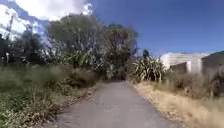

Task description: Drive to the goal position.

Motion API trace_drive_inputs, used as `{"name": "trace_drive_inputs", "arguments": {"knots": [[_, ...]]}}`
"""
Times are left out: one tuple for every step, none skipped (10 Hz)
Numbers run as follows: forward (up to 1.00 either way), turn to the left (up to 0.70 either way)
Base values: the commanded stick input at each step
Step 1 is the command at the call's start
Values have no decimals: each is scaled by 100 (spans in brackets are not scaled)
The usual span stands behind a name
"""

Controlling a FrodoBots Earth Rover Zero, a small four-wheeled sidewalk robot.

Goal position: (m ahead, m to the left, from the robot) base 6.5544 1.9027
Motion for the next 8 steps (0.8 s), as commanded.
{"name": "trace_drive_inputs", "arguments": {"knots": [[85, 0], [85, 0], [85, 0], [85, 0], [85, 0], [85, 0], [85, 0], [85, 0]]}}
